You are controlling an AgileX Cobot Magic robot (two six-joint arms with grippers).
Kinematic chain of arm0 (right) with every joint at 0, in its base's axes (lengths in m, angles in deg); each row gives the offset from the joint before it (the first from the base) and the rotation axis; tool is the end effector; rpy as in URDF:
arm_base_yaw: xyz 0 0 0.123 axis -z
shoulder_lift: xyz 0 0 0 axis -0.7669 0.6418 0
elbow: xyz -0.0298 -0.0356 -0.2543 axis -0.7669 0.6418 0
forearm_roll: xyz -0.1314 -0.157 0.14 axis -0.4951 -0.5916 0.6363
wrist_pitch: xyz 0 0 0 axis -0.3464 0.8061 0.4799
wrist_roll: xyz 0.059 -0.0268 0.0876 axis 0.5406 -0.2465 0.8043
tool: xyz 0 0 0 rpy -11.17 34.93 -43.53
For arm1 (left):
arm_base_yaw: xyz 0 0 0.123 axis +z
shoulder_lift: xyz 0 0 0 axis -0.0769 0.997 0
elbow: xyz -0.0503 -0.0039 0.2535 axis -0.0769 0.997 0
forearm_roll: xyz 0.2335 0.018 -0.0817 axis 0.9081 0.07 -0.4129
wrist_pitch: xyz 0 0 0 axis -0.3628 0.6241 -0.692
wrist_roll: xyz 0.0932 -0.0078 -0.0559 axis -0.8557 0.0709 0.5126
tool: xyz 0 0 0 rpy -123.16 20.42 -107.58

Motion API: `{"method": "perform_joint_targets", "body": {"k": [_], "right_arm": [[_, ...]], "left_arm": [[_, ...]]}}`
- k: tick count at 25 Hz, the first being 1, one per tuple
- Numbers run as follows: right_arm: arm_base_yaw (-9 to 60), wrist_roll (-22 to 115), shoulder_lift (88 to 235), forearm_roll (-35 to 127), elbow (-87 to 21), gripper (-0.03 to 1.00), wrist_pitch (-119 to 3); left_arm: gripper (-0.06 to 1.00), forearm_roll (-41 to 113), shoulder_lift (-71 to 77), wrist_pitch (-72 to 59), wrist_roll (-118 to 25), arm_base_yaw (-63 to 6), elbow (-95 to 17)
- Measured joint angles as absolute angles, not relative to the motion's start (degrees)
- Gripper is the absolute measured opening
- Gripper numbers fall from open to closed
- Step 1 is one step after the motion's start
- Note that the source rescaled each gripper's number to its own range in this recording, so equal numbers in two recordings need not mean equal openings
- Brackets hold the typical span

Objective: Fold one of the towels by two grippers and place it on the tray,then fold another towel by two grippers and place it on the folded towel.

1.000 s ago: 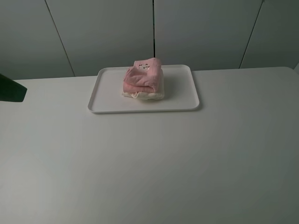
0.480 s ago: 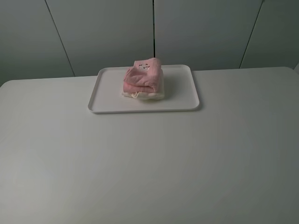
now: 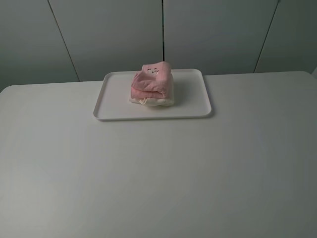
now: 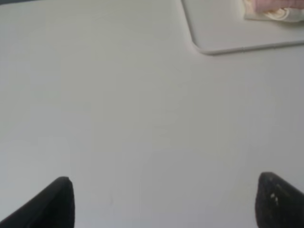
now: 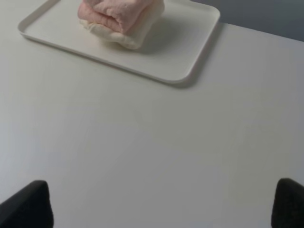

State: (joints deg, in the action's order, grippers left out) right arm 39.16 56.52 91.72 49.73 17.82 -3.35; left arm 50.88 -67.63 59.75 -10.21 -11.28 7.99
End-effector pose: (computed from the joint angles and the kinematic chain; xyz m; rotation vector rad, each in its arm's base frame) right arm 0.0339 0.0260 0.2657 -0.4486 2.0851 0.2199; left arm 0.0247 -0.0004 0.2713 0.0863 2.1776 -0.0587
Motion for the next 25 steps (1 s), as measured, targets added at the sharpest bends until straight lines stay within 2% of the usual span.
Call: {"method": "perform_joint_targets", "body": {"k": [21,25], "right_arm": [[39.16,56.04,89.82,49.86,17.82,1.00,-3.44],[41.83,56.28,88.38,49.60,17.82,1.00,-3.44]], "left_arm": [[0.98,57.62,-70.16,52.50,-2.51,-11.14,11.15],[0.98,57.62,-70.16,52.39,-2.51,-9.25,11.15]]}}
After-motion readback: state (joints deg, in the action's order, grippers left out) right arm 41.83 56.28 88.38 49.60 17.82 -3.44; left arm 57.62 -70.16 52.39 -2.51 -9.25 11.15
